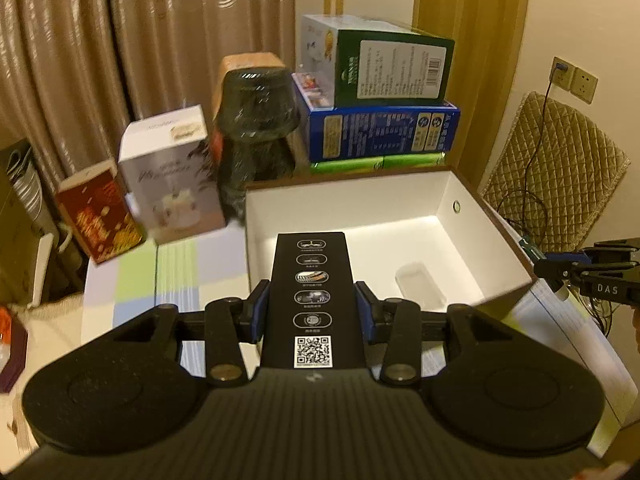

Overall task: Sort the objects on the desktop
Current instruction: 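Carry the black box and green tube into the brown box and release both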

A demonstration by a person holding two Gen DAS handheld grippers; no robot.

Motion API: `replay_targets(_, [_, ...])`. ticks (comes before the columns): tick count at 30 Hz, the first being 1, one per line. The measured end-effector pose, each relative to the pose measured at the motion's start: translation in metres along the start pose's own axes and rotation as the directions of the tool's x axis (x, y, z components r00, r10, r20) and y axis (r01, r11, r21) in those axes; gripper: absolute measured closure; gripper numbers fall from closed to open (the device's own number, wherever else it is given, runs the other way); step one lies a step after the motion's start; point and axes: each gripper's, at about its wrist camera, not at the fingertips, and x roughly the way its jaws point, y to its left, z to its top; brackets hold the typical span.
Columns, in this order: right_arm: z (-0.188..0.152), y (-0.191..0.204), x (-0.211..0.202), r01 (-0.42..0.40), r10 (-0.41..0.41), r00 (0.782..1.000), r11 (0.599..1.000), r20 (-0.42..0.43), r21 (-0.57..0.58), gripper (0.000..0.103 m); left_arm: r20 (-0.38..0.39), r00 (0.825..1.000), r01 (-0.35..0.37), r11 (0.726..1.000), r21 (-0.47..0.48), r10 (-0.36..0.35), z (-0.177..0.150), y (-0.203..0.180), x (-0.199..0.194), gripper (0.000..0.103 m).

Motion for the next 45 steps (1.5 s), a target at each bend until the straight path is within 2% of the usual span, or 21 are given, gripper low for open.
replay_targets(12, [0.04, -0.024, 0.058, 0.034, -0.033, 0.998, 0.999, -0.046, 0.019, 0.089, -0.036, 0.999, 0.031, 0.999, -0.013, -0.032, 0.051, 0.0, 0.091, 0.065])
replay_targets(19, [0.048, -0.036, 0.108, 0.072, -0.068, 0.991, 0.997, -0.118, 0.031, 0.089, -0.11, 0.994, -0.013, 0.999, -0.042, 0.009, 0.056, 0.006, 0.159, 0.065])
replay_targets(26, [0.053, -0.043, 0.146, 0.105, -0.1, 0.981, 0.994, -0.166, 0.021, 0.089, -0.136, 0.99, -0.037, 0.997, -0.067, 0.028, 0.056, 0.005, 0.206, 0.065])
replay_targets(35, [0.055, -0.047, 0.164, 0.139, -0.136, 0.975, 0.99, -0.174, 0.006, 0.089, -0.138, 0.989, -0.058, 0.996, -0.065, 0.049, 0.059, 0.007, 0.24, 0.065])
replay_targets(38, [0.057, -0.046, 0.167, 0.14, -0.138, 0.975, 0.99, -0.173, -0.001, 0.089, -0.118, 0.992, -0.057, 0.997, -0.047, 0.051, 0.06, 0.006, 0.237, 0.063])
replay_targets(41, [0.059, -0.043, 0.17, 0.145, -0.146, 0.974, 0.989, -0.173, -0.017, 0.089, -0.104, 0.993, -0.053, 0.998, -0.017, 0.051, 0.062, 0.005, 0.232, 0.056])
replay_targets(45, [0.061, -0.038, 0.175, 0.153, -0.158, 0.972, 0.987, -0.171, -0.046, 0.089, -0.11, 0.993, -0.036, 0.999, -0.016, 0.034, 0.061, 0.01, 0.225, 0.055])
